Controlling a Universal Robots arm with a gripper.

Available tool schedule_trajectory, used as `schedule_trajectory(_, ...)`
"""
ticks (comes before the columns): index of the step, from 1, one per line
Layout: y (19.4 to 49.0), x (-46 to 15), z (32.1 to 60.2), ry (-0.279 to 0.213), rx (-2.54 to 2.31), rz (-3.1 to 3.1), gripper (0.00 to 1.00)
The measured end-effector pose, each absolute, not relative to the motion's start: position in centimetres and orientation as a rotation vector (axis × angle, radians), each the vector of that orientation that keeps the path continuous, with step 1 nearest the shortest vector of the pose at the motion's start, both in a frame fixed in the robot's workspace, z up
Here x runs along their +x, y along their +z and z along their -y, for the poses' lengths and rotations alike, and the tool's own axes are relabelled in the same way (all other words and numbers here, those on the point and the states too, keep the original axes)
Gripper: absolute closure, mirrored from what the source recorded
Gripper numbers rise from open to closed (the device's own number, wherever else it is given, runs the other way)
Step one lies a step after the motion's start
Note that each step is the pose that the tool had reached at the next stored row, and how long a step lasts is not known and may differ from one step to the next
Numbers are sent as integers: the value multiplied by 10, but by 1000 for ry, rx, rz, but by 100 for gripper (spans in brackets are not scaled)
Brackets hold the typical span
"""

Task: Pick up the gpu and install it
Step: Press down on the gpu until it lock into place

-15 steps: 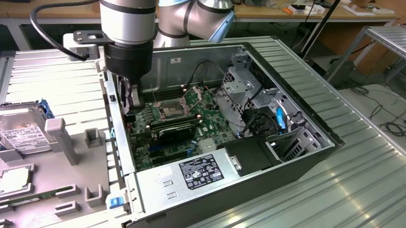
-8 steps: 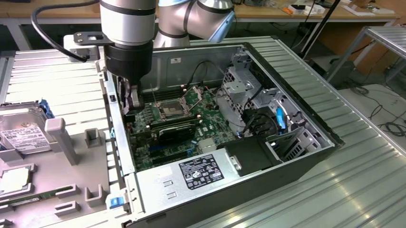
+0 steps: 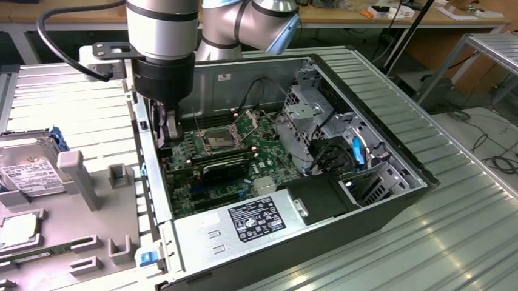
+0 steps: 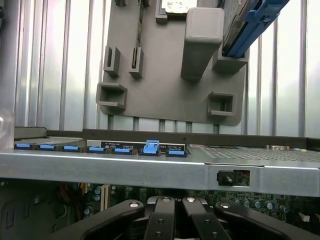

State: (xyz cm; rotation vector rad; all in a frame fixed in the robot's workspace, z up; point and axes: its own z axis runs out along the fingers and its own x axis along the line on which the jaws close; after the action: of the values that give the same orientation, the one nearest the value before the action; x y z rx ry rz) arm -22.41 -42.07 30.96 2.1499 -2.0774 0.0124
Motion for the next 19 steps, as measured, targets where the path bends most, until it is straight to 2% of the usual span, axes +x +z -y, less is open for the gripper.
schedule_trajectory(19,299,-226,423,15,2146,2074,89)
